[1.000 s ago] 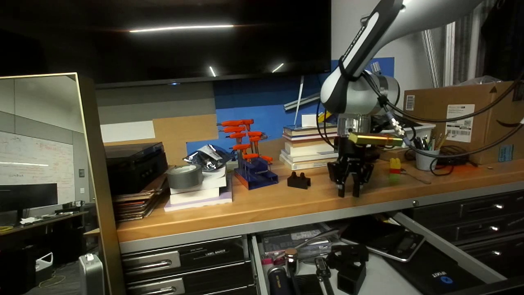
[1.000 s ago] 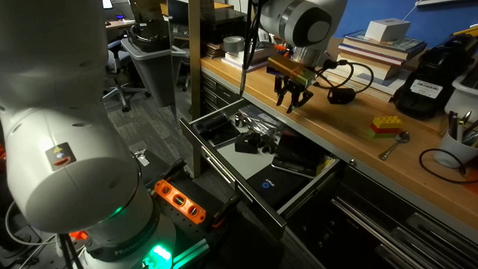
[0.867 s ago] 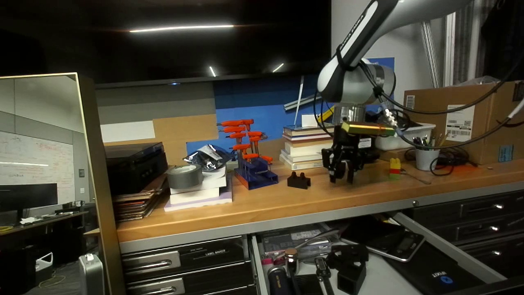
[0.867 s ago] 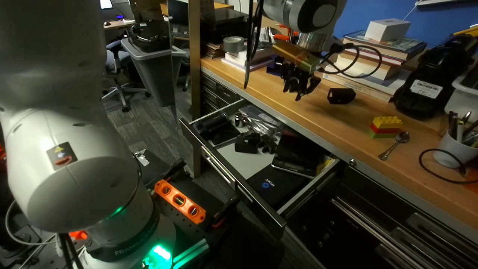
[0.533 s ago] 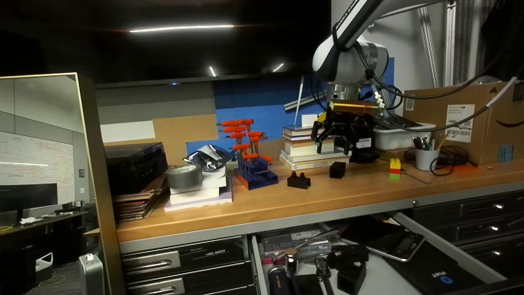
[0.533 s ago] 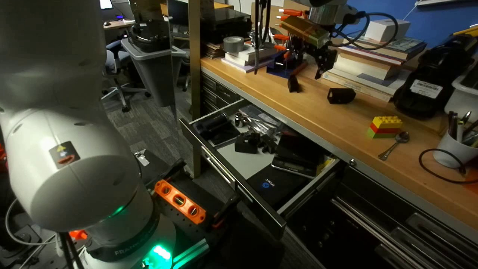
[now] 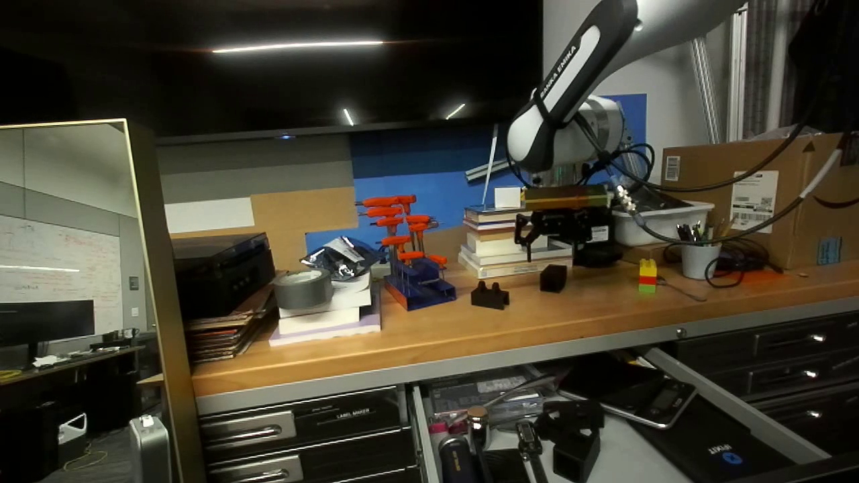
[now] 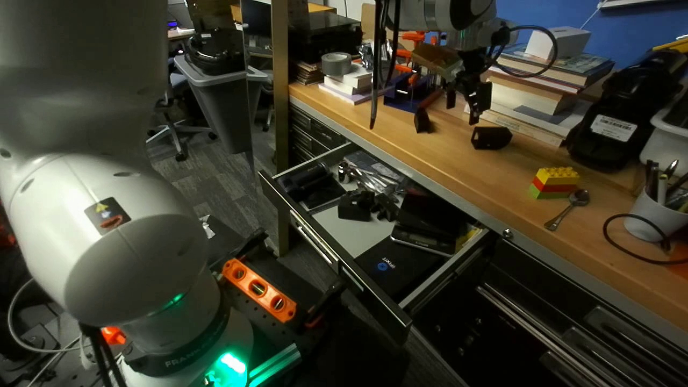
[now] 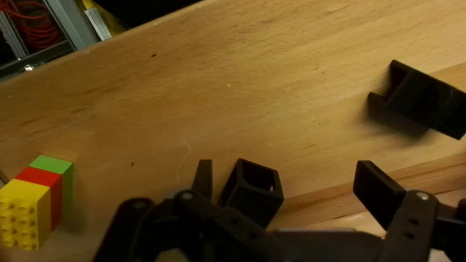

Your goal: Put the black objects on the tabletop in the open drawer and then close the drawer

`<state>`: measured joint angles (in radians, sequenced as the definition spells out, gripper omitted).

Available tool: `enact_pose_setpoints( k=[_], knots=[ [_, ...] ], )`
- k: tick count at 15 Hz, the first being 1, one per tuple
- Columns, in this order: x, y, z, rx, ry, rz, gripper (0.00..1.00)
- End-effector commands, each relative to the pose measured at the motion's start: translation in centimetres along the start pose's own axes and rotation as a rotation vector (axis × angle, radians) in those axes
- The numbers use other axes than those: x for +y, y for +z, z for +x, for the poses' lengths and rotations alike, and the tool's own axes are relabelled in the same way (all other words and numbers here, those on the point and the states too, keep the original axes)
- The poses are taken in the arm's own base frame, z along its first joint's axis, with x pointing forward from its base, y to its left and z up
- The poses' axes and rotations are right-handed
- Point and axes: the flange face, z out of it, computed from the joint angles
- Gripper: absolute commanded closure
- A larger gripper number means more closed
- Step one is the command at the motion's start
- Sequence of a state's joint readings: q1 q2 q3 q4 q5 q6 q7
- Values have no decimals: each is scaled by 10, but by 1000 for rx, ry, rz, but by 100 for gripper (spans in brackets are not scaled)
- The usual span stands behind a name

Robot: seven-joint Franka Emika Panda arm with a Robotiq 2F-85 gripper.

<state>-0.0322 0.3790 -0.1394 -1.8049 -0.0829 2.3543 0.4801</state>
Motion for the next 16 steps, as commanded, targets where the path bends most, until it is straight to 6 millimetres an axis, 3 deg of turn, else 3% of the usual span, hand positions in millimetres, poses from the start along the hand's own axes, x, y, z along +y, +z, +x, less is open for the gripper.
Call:
enact_pose_setpoints(
  k=[1,5,16],
  knots=[
    [-1,18,13,60,111,-34,0],
    [5,38,19,71,198,-27,0],
    [8,58,43,119,353,64,0]
  ],
)
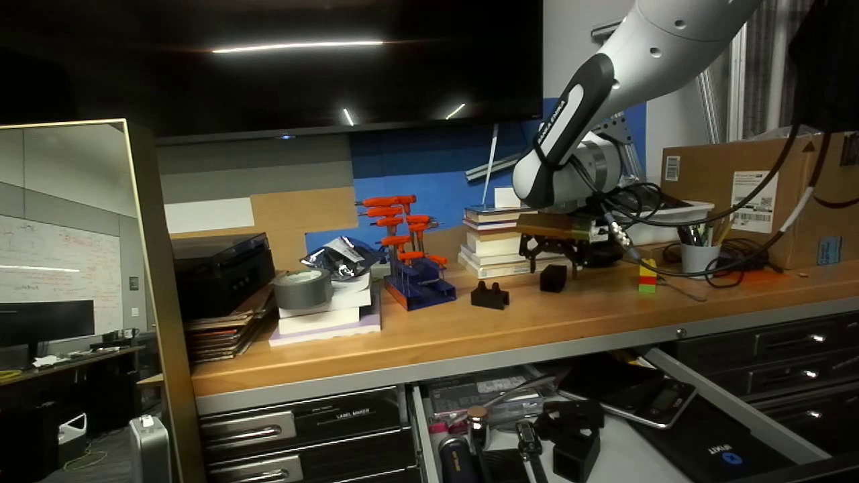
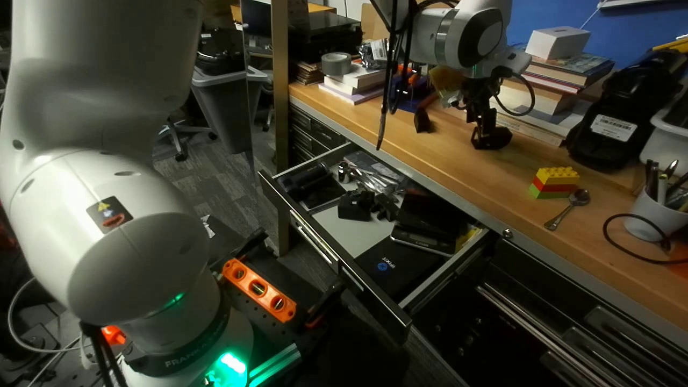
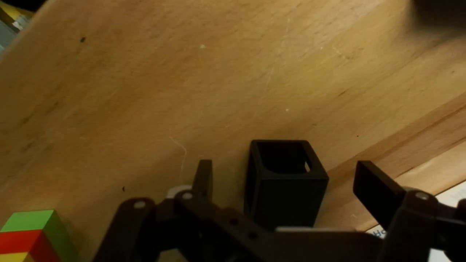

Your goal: Put the black objects on the tabletop in the open drawer and then close the drawer

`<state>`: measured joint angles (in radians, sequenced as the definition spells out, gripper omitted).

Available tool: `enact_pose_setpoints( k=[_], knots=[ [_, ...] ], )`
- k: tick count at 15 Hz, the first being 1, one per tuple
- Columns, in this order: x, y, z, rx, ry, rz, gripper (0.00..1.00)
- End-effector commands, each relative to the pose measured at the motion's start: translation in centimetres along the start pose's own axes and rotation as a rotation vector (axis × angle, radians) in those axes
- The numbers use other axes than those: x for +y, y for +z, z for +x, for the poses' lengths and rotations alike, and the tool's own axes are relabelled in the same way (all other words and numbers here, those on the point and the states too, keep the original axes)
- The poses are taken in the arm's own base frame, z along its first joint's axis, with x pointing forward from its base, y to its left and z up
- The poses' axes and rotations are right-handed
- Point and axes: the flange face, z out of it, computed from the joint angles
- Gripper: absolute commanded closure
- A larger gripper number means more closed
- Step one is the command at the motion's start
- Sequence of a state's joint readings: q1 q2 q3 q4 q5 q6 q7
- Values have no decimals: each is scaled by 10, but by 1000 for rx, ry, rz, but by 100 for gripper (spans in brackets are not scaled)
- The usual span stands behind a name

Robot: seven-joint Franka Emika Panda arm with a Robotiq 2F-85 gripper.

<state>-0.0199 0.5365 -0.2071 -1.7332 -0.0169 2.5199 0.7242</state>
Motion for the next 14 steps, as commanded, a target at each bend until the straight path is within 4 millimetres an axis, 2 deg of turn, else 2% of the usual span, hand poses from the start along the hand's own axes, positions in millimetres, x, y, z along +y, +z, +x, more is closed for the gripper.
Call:
enact_pose_setpoints(
  k=[1,10,11,12,14],
  knots=[
    [-11,3,15,51,39,41,0],
    [-14,30,32,89,46,10,0],
    [-13,33,33,92,45,6,25],
    [-13,35,34,93,45,2,27],
    [-11,38,36,95,45,-4,44]
  ],
)
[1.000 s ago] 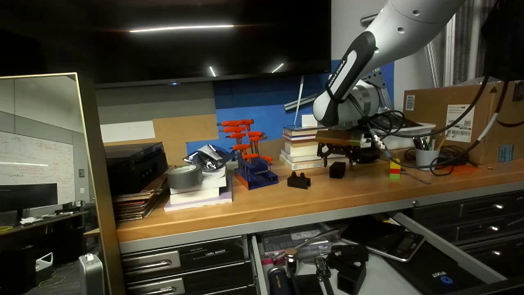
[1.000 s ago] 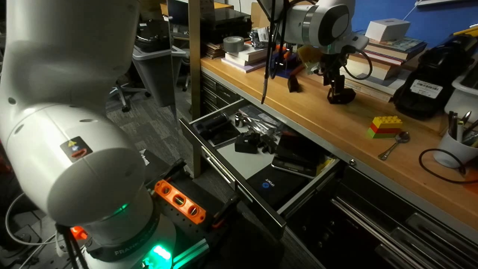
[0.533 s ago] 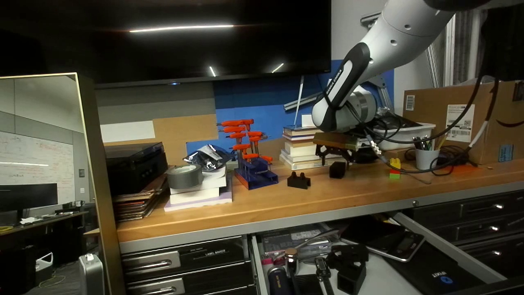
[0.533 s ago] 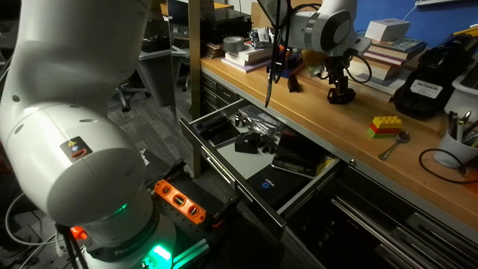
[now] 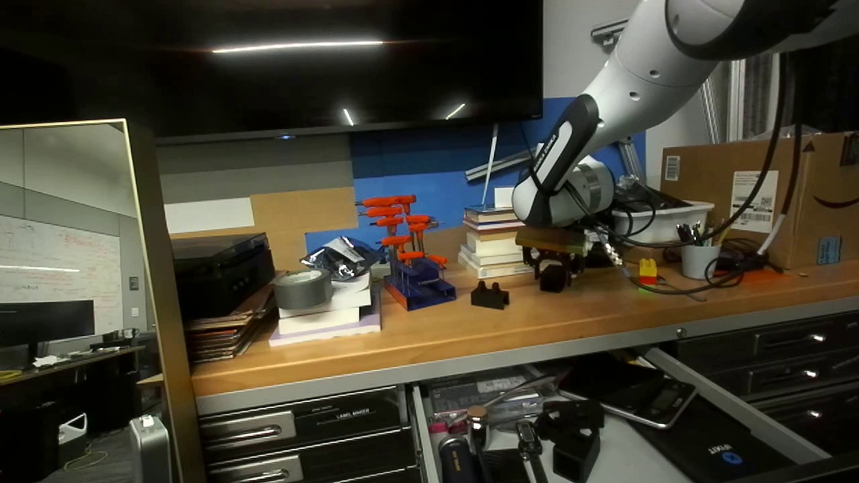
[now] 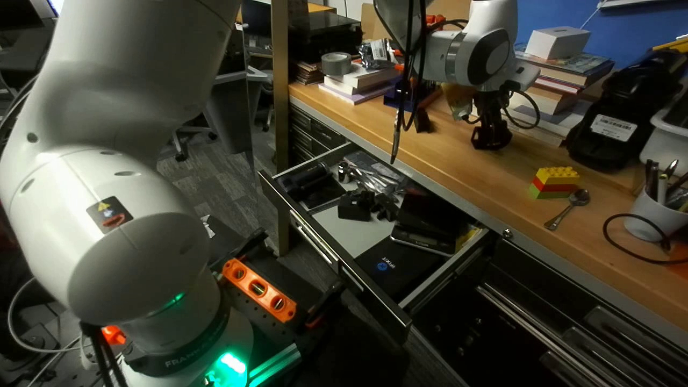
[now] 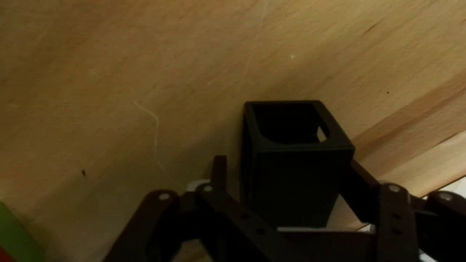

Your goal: Put the black objects on the tabletop in the open drawer and then close the drawer

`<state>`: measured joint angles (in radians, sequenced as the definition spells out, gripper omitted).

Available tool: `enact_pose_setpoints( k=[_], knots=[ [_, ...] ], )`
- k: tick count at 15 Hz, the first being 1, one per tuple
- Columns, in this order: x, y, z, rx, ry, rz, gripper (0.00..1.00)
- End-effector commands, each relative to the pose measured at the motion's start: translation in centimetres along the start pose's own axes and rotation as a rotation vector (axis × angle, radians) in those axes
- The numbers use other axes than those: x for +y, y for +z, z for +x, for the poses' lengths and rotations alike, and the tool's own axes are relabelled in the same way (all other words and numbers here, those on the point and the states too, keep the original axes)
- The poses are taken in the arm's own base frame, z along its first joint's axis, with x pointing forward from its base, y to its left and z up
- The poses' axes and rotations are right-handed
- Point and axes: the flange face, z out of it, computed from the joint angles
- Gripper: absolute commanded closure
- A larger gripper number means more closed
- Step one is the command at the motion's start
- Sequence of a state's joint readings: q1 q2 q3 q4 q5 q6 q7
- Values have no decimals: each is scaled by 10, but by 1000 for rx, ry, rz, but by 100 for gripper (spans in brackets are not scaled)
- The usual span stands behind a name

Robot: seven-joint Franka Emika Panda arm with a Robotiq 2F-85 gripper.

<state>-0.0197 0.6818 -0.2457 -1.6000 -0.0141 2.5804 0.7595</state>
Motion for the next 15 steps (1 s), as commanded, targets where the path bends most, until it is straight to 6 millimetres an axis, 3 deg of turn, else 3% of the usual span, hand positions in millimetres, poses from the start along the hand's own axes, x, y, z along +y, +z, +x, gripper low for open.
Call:
enact_pose_setpoints(
  k=[1,4,8,12,15],
  knots=[
    [-5,1,10,25,9,-6,51],
    [-3,1,11,27,6,-14,73],
    [-4,-8,-3,-91,-113,25,75],
    [-9,-44,-26,-209,-303,91,75],
    [-1,-77,-47,-309,-440,93,75]
  ],
)
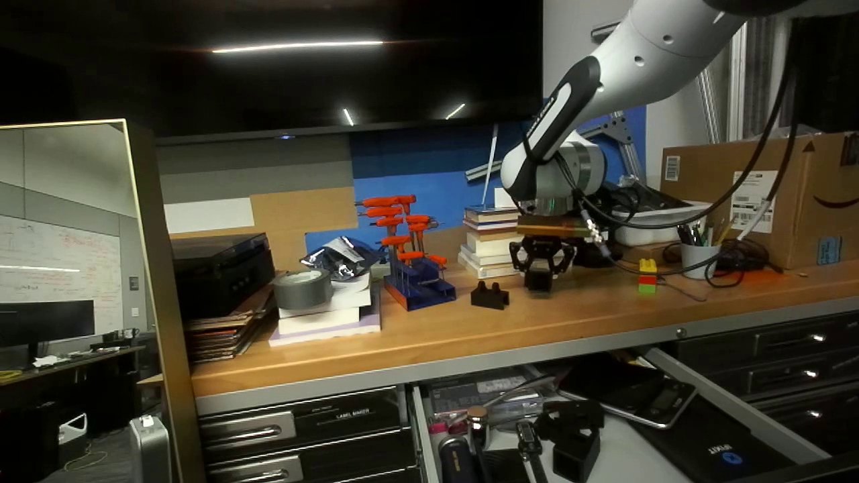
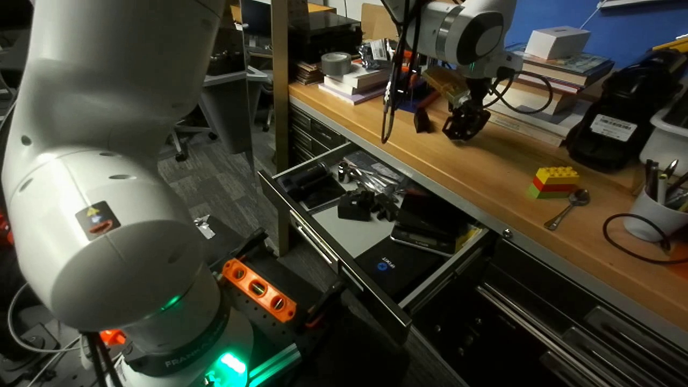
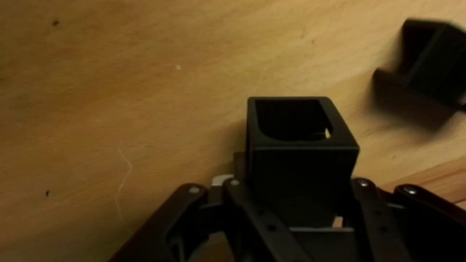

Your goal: Put the black objects on the tabletop in the open drawer and then close the drawer

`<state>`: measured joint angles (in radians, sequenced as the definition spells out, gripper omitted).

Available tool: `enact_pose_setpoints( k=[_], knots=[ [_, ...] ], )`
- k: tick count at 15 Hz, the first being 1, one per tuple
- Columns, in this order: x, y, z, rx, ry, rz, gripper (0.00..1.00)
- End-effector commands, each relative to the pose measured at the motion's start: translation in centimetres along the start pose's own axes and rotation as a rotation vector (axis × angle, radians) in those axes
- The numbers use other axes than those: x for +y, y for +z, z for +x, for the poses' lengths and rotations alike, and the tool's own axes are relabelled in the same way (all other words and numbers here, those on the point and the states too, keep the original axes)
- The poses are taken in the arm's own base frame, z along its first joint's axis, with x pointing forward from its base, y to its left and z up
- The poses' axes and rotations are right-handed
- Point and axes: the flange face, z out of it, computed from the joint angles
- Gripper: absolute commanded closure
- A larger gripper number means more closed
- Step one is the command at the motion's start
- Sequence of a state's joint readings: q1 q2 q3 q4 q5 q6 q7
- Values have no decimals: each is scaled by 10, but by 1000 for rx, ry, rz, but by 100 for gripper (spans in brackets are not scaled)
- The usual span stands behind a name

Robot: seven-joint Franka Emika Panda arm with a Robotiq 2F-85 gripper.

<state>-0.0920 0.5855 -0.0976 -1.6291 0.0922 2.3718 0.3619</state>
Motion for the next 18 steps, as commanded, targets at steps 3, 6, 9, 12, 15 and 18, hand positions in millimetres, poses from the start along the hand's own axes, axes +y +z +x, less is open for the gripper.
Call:
enact_pose_setpoints(
  k=[3,6,9,12,15,18],
  knots=[
    [16,-61,-61,-199,-199,8,75],
    [34,-67,-97,-305,-240,-23,75],
    [45,-57,-132,-357,-253,-44,75],
    [55,-35,-166,-392,-240,-55,75],
    [65,-18,-187,-367,-205,-78,75],
    [76,-1,-207,-324,-167,-87,75]
  ],
)
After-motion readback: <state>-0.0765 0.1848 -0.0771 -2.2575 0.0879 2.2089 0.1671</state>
